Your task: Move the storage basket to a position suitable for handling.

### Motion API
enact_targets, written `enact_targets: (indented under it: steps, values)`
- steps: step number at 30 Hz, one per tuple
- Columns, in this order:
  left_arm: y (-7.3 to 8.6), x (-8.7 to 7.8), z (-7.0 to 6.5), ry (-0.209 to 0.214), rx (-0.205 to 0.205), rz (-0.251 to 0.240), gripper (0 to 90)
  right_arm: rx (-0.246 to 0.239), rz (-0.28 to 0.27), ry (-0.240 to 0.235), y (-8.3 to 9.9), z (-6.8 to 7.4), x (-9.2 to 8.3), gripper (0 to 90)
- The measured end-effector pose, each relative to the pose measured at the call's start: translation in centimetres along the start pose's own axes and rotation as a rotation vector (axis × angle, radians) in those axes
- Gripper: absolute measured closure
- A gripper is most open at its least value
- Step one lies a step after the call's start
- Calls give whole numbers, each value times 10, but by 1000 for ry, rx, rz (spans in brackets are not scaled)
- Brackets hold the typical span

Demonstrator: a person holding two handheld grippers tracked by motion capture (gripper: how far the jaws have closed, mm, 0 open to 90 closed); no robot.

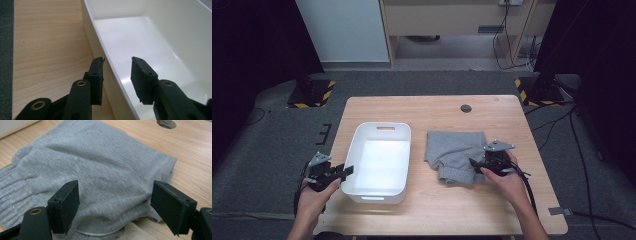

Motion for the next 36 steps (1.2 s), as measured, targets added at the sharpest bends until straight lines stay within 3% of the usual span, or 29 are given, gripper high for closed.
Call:
enact_targets:
  steps: [4,12,19,36]
  values:
    - [-7,-1,1,-20,55,-10,504,1,-7,4,-1,-1,0,203]
    - [-21,0,-11,-32,110,-29,364,1,-19,18,-2,-2,-1,151]
    - [-34,4,-27,-47,104,-31,138,-7,-14,25,-1,-2,0,133]
    - [-62,22,-66,30,169,-46,88,-14,-24,44,-2,-3,0,77]
Point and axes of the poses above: each handheld gripper's, and its own axes: x roughly forward along the jaws, y roughly out of its underside, z roughly to its left, the point moved 5 cm from there along x, roughly forward along the jaws, and after that the axes turned 12 degrees about -z, right-handed, at the moved point
